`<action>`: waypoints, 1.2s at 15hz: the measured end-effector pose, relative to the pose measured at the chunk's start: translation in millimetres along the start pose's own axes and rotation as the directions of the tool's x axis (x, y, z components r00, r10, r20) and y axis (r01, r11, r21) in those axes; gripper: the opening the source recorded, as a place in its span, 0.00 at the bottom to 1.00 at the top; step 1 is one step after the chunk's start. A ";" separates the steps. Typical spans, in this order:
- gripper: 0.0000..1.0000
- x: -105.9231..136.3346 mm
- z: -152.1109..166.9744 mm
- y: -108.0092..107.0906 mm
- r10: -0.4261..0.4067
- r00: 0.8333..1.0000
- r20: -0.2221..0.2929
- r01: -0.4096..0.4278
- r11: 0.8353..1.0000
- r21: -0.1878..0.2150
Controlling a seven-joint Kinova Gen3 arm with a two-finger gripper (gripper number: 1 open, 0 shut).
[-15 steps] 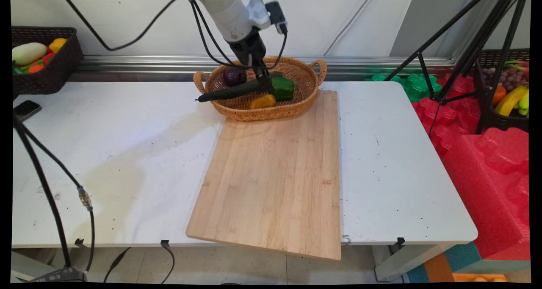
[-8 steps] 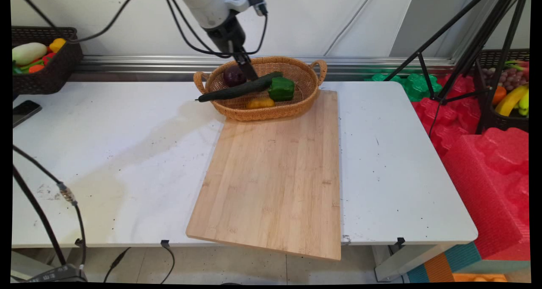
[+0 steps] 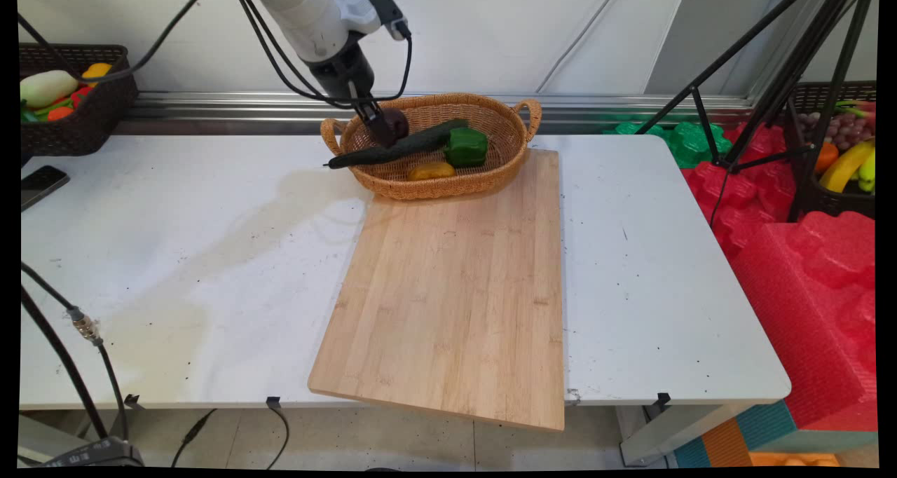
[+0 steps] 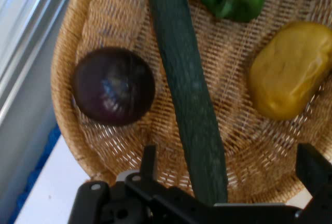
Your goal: Pick up the cucumber from the vegetable basket
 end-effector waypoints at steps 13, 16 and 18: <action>1.00 -12.1 61.7 -14.2 -0.087 0.992 0.092 0.088 0.996 -0.009; 0.00 -13.8 70.5 -11.9 -0.088 0.992 0.096 0.090 0.996 -0.014; 0.00 -13.9 72.7 -9.7 -0.087 0.992 0.093 0.088 0.996 -0.015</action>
